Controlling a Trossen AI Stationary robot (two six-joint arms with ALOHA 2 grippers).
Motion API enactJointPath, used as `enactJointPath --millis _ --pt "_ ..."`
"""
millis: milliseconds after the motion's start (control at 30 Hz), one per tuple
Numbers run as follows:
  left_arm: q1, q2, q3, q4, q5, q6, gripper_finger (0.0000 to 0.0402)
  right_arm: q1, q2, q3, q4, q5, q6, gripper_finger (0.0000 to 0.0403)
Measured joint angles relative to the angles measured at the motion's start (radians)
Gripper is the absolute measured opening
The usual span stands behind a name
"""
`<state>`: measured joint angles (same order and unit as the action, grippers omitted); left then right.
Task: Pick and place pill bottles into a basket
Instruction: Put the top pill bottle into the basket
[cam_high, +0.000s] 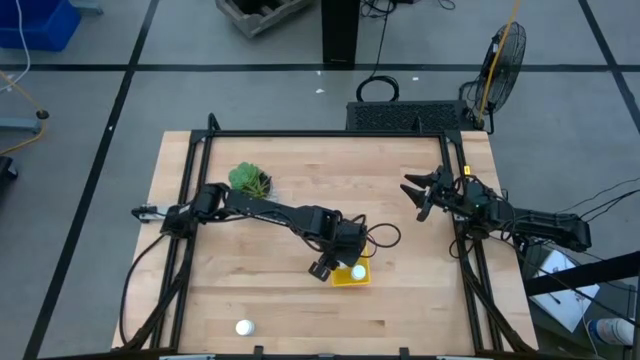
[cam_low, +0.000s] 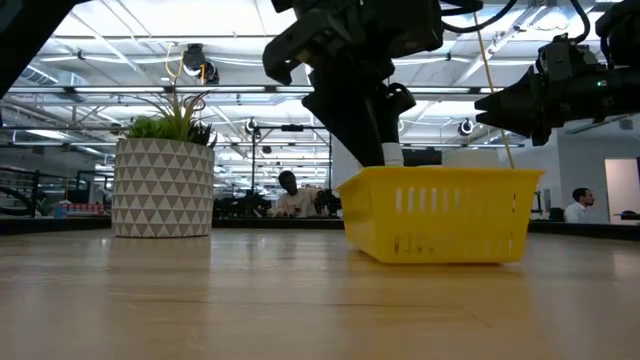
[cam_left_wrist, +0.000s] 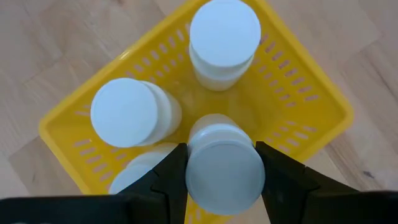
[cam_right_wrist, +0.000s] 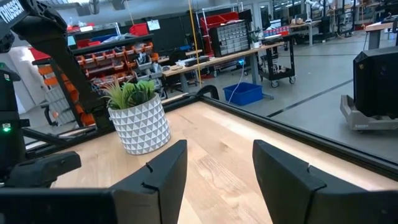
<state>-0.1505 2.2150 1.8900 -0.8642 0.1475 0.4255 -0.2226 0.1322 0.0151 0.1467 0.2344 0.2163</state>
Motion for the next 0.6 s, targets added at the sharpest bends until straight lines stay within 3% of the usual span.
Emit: enactJointPath --millis 600 --pt "0.001 0.0 -0.018 -0.023 -0.045 -0.001 0.0158 0.0 0.0 0.0 0.0 0.0 0.0 0.0176"
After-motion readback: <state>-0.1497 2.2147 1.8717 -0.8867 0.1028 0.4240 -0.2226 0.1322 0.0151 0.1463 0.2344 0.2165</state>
